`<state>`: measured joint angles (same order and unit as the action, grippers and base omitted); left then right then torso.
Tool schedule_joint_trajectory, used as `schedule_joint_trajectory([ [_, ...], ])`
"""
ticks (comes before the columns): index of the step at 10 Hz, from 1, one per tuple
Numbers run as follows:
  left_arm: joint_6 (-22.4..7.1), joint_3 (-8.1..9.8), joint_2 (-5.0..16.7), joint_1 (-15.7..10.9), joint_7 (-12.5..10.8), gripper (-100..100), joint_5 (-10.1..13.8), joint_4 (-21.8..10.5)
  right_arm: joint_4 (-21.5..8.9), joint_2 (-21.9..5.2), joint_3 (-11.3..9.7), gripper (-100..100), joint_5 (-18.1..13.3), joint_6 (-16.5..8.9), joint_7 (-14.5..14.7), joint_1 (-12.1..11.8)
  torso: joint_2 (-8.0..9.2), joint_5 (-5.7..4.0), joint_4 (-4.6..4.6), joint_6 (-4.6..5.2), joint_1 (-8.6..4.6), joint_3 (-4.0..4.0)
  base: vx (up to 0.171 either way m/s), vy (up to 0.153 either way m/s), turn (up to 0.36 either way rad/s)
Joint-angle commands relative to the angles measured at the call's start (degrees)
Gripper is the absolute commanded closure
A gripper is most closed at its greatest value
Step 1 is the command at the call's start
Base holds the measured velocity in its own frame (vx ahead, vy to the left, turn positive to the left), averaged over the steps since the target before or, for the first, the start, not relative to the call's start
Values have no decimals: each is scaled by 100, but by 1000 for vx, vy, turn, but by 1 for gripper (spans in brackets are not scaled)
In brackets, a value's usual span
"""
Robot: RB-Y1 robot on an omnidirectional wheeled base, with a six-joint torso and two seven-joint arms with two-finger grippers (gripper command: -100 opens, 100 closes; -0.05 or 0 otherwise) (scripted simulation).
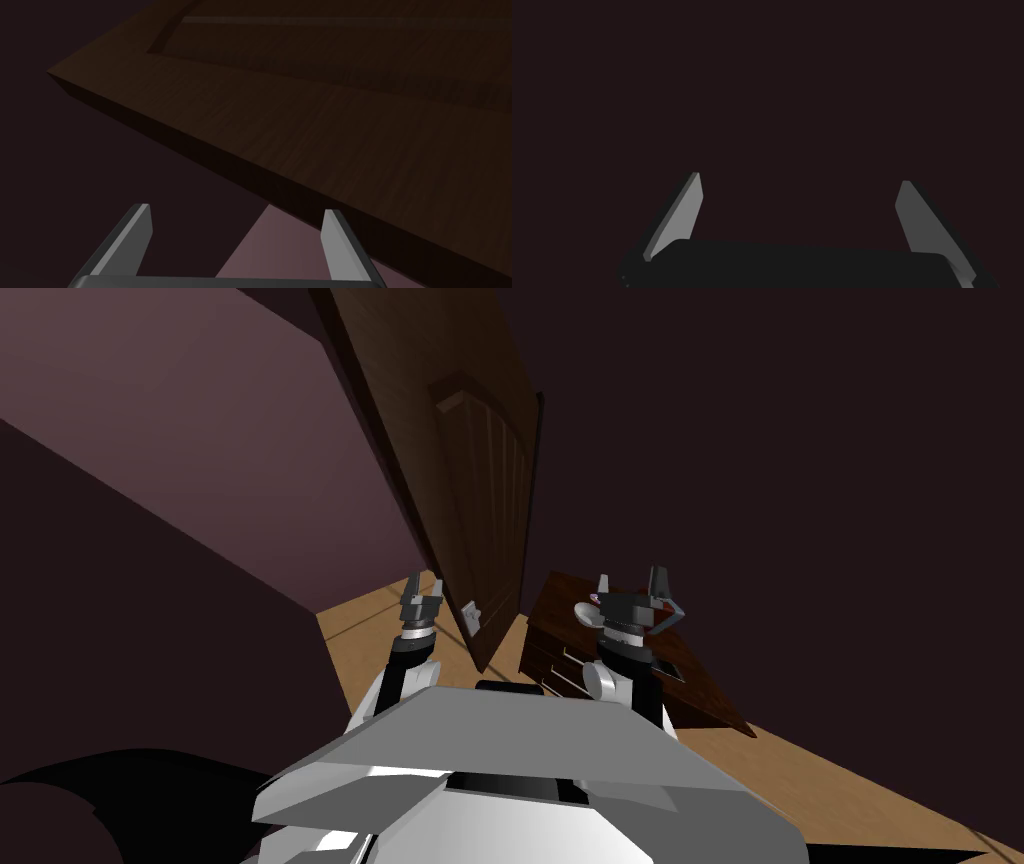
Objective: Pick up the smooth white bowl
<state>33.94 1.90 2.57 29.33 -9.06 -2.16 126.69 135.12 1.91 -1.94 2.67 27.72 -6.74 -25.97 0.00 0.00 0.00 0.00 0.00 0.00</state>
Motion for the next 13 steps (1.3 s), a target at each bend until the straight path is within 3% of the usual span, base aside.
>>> schedule_joint_trajectory([
  [1,0,0,0,0,0,0,0,0,-6,-219,15,-100,-18,48,28,-55,0,0,0,0,0,0,-7,-14,-49],
  [7,0,1,1,0,0,0,0,0,-220,-1220,239,-100,-255,441,322,-531,13,-6,3,2,-26,7,-23,-47,-95],
  [13,0,0,0,0,0,0,0,0,-949,-2296,660,-100,-830,884,840,-1146,17,-2,4,1,-3,10,-34,-16,-131],
])
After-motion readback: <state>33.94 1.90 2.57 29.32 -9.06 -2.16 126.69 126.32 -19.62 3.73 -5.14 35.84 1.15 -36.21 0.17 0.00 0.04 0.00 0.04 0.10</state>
